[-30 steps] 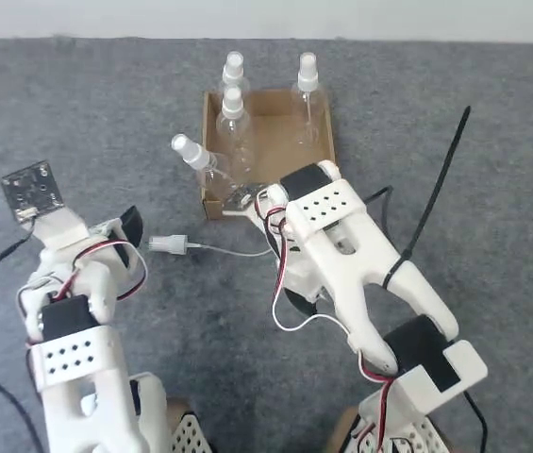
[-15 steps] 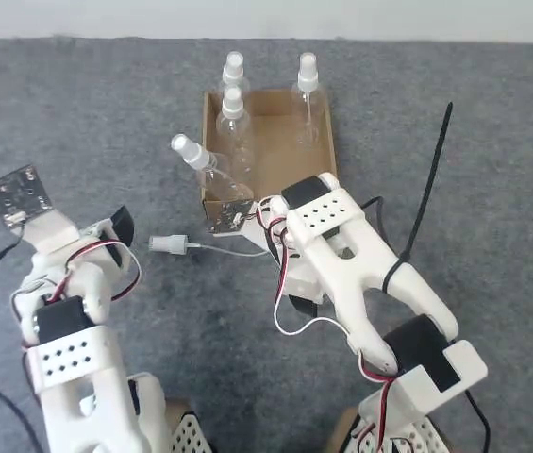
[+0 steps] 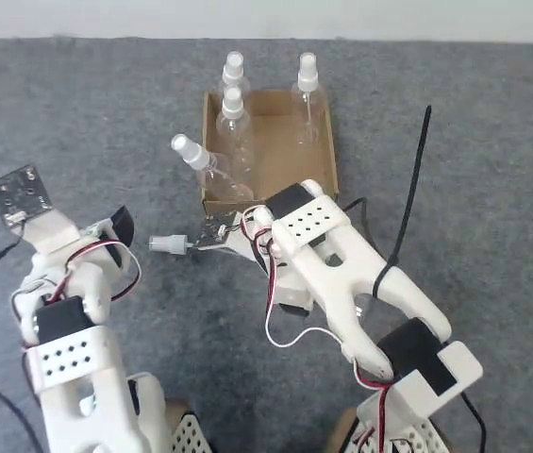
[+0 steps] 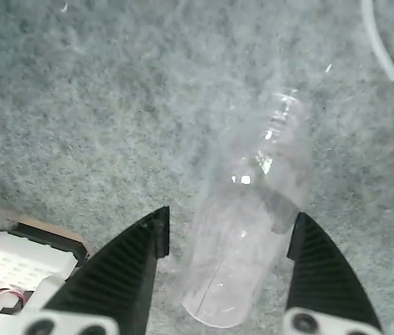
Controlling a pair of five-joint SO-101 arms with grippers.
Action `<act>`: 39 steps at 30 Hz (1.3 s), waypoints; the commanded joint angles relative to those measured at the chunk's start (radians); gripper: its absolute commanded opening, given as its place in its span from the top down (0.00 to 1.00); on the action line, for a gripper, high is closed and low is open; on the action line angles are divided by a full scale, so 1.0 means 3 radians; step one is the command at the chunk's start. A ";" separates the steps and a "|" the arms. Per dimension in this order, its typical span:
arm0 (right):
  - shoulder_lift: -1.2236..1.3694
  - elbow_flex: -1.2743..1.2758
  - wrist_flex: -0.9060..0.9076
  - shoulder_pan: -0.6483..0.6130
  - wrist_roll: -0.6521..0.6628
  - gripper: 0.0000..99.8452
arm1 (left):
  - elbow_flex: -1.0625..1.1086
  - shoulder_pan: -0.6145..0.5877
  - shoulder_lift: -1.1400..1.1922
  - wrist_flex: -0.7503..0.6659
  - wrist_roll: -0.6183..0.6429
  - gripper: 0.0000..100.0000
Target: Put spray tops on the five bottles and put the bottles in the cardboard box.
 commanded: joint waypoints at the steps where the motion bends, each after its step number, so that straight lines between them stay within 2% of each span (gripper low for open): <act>1: -0.0197 -0.0041 -0.0110 -0.0049 -0.0005 0.76 | -0.0038 -0.0005 -0.0097 -0.0102 0.0036 0.74; 6: -0.0197 -0.0031 -0.0376 -0.0054 -0.0338 0.76 | -0.0038 -0.0005 -0.0097 -0.0102 0.0036 0.74; 26: 0.0325 -0.0046 -0.0361 -0.0049 -0.0338 0.77 | -0.0038 0.0000 -0.0097 -0.0102 0.0020 0.74; 32: 0.0294 -0.0051 -0.0355 -0.0069 -0.0338 0.91 | -0.0038 0.0000 -0.0097 -0.0102 0.0020 0.74; 39: -0.0335 -0.0046 0.0028 -0.0064 -0.0368 0.92 | -0.0033 0.0000 -0.0097 -0.0102 0.0026 0.74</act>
